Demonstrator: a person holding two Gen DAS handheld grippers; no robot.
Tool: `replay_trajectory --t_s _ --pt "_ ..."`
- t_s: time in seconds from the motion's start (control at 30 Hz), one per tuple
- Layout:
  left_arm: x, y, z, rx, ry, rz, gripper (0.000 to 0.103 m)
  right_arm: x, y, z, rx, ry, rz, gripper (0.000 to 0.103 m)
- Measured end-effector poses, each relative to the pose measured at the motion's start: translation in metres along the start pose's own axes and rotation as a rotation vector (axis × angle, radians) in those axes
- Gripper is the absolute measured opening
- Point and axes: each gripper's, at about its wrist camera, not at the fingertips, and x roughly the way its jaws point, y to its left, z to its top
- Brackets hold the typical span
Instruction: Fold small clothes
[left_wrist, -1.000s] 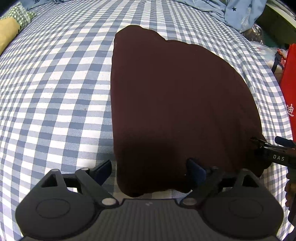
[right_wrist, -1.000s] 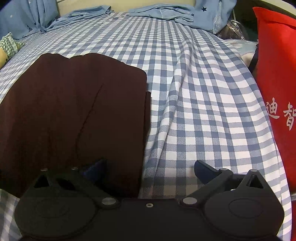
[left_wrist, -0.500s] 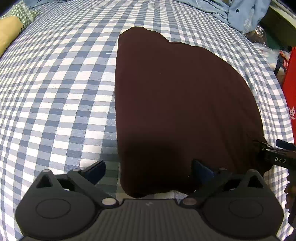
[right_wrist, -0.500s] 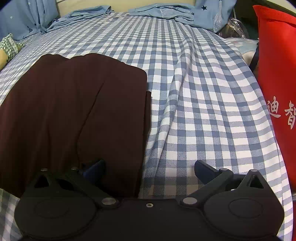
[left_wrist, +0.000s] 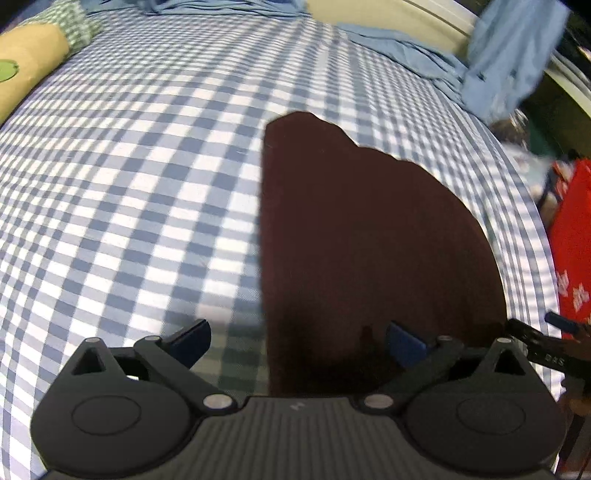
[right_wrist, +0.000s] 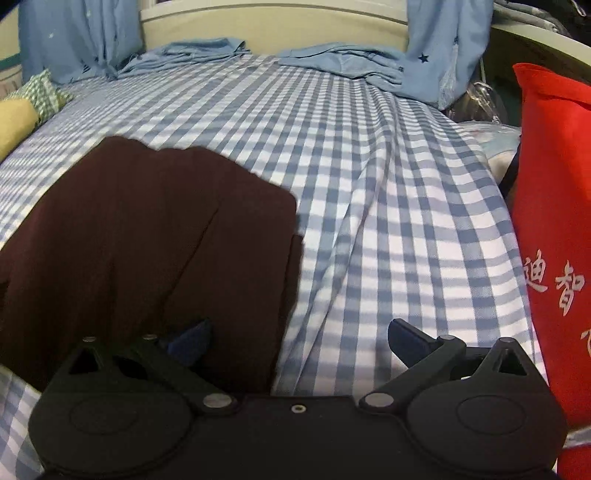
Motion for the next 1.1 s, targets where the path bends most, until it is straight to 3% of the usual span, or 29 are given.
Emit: replay_trajectory --t_s 0.1,0.27,0.37,0.77,1.1 --pt "0.007 0.009 0.011 -0.027 0.010 -0.009 0.102 0.004 -0.007 0.012 0.042 -0.018 0.007 0.102" --pt "0.018 0.010 0.025 0.027 0.025 -0.006 0.102 0.026 -0.016 0.034 0.139 0.022 0.185 0.103" --pt "0.021 0.007 0.027 0.066 0.027 -0.001 0.102 0.042 -0.015 0.044 0.163 0.055 0.248 0.103" --pt "0.043 -0.001 0.035 0.144 0.064 -0.003 0.102 0.095 -0.005 0.055 0.203 0.169 0.279 0.103" --pt "0.065 0.000 0.035 0.149 0.114 -0.023 0.102 0.105 -0.012 0.045 0.298 0.183 0.320 0.103"
